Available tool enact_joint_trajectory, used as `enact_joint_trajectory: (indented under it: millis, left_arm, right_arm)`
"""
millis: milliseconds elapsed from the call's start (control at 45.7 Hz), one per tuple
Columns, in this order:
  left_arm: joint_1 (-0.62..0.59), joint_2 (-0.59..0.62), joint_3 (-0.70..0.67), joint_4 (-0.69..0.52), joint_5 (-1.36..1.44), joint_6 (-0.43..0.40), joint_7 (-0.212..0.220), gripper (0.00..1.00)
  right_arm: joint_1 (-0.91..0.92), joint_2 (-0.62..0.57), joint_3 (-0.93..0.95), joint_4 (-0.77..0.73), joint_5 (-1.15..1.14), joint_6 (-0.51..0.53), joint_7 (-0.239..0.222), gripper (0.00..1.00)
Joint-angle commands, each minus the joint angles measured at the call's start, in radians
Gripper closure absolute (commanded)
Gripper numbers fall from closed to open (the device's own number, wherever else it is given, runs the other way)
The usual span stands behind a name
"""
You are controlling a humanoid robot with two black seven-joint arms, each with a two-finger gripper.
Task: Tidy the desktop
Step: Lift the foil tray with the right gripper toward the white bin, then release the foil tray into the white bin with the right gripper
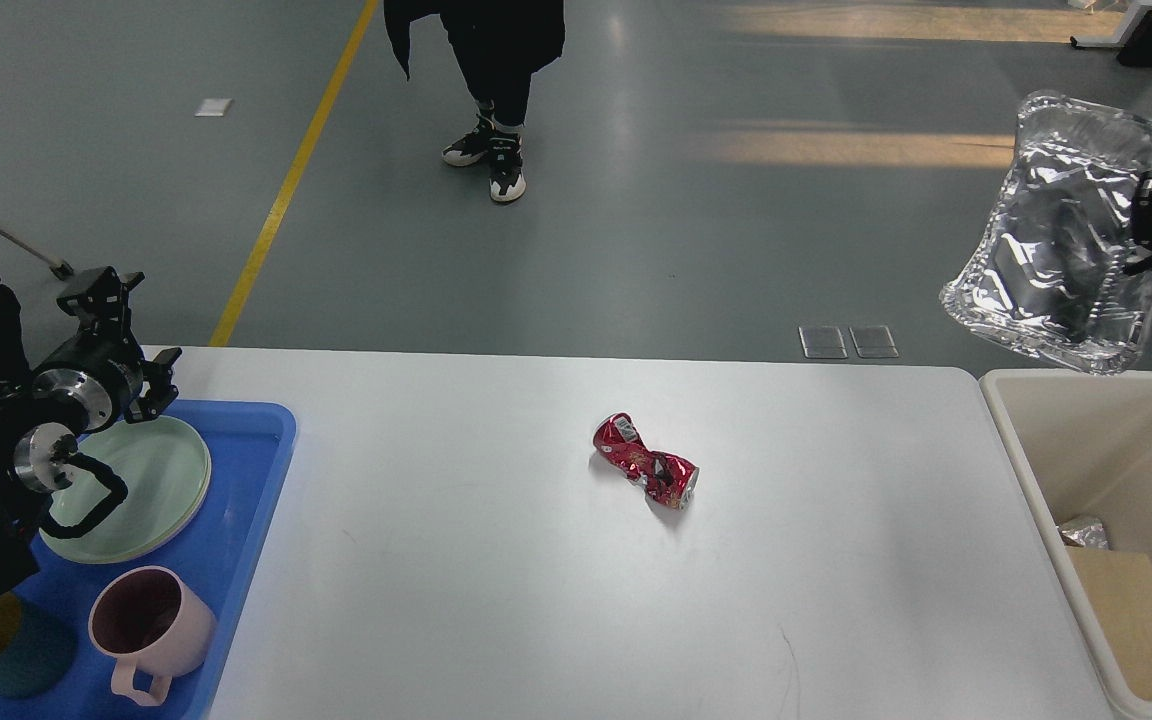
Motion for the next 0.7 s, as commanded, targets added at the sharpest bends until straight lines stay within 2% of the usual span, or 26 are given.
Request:
enact_joint_trajectory:
  millis: [0,679]
  left_arm:
    - [0.0,0.0,0.0,0.0,0.0,-0.001,0.0,0.04]
    - [0.0,0.0,0.0,0.0,0.0,-0.001,0.0,0.04]
  right_arm:
    - [-0.012,-0.049,-0.001,-0.019,0.001,0.0,0.0,1.0]
    - [-0.113,-0.302,0.003,-0.097,0.018,0.0,0.0,1.0]
